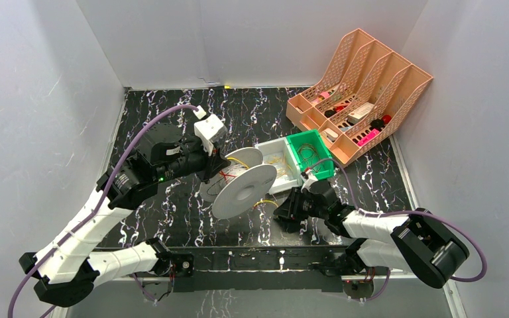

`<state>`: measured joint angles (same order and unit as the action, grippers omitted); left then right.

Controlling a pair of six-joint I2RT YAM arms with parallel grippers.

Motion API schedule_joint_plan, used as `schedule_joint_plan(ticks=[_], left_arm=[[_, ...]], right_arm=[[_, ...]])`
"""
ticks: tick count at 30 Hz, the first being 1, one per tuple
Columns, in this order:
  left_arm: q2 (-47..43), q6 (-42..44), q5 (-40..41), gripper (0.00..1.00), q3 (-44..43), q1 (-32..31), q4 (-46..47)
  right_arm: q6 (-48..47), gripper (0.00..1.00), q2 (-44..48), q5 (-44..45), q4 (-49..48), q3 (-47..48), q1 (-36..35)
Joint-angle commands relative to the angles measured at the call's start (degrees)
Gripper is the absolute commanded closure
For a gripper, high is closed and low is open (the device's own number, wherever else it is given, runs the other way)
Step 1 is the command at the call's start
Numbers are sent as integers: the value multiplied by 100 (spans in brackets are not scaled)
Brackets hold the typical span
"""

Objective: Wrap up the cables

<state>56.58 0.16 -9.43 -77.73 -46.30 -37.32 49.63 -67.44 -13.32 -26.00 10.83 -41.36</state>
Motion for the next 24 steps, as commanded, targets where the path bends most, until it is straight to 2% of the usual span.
schedule_joint_plan(ticks=[1, 9, 17, 24], left_arm=[[-93, -119, -115, 100, -66, -22, 419], [-64, -114, -179, 100, -73, -21, 437], [-35, -152, -246, 100, -66, -24, 447], [-41, -149, -202, 100, -66, -27, 451]], right_arm=[[169, 62, 133, -105, -674, -146, -27], [115, 60, 50, 106, -684, -161, -21], [201, 60, -483, -27, -1272, -164, -45], [236, 63, -688, -84, -1441, -154, -129]])
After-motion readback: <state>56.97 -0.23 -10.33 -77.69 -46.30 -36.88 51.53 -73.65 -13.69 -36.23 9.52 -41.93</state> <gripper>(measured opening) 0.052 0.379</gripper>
